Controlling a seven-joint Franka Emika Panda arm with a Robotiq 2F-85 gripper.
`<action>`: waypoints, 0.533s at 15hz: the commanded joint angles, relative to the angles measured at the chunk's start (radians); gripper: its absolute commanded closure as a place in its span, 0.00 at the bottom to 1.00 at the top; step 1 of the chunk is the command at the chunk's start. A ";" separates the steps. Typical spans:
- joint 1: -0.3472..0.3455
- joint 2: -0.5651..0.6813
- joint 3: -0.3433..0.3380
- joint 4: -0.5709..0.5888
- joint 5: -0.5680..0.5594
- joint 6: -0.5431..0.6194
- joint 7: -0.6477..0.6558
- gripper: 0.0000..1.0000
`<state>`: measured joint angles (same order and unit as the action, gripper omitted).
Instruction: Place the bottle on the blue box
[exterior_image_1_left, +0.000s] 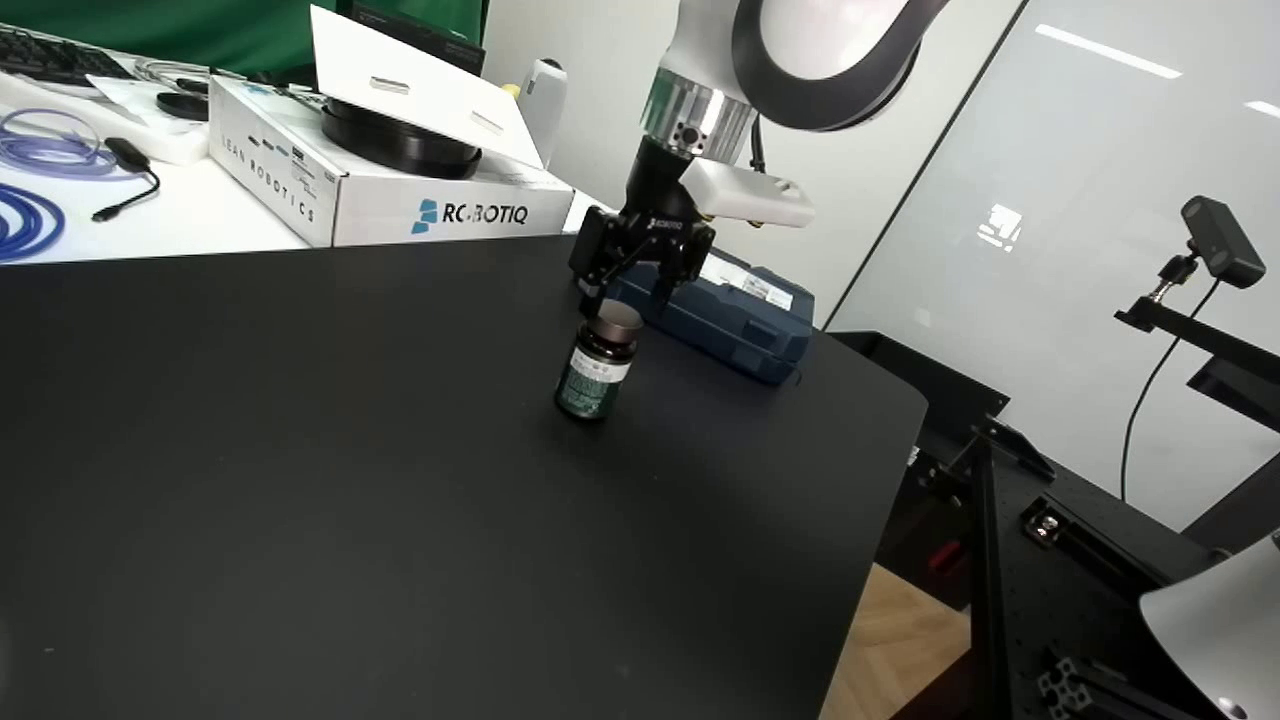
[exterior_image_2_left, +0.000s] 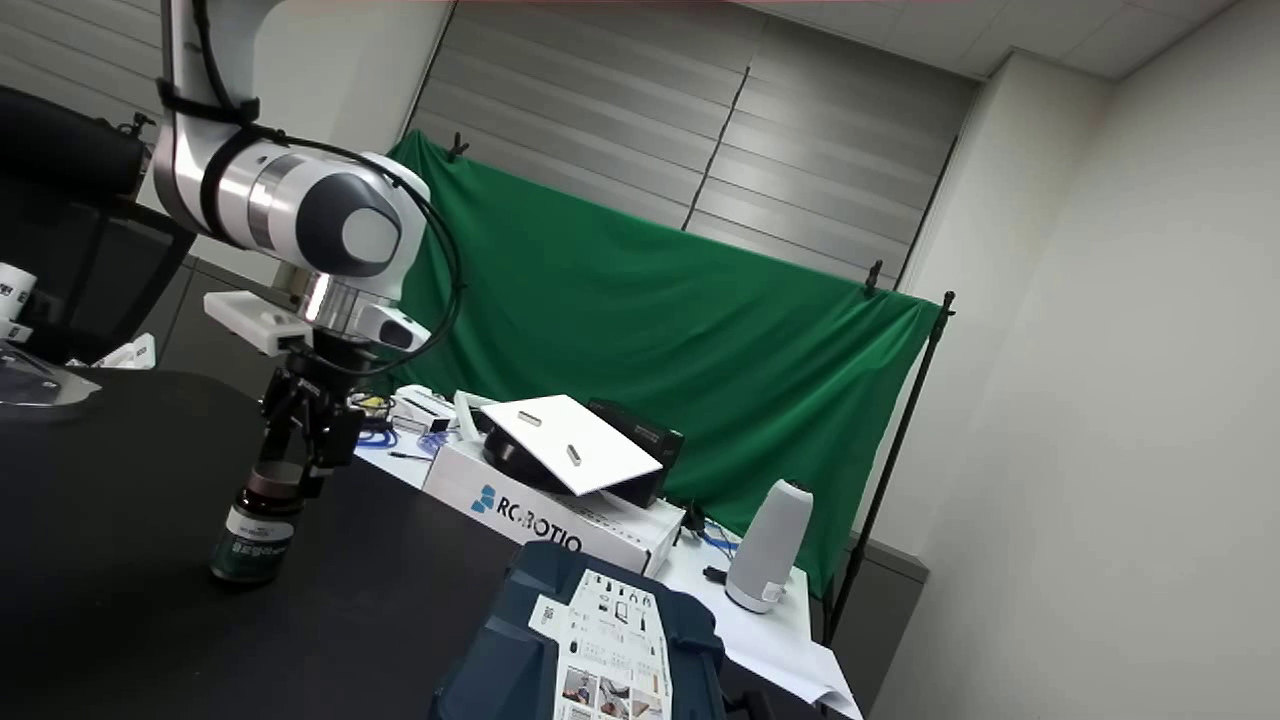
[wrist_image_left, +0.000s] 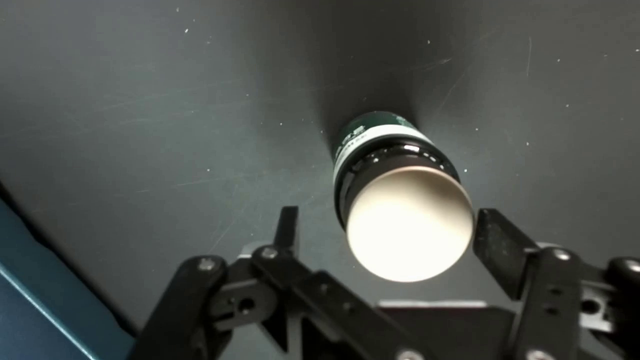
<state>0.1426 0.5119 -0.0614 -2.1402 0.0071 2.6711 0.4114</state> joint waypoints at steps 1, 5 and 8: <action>0.024 0.014 -0.024 0.009 0.010 0.016 0.040 0.40; 0.017 0.011 -0.022 0.011 0.037 -0.004 0.037 0.64; 0.007 -0.013 -0.025 0.015 0.058 -0.032 0.031 0.64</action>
<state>0.1490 0.5203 -0.0743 -2.1382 0.0499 2.6745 0.4147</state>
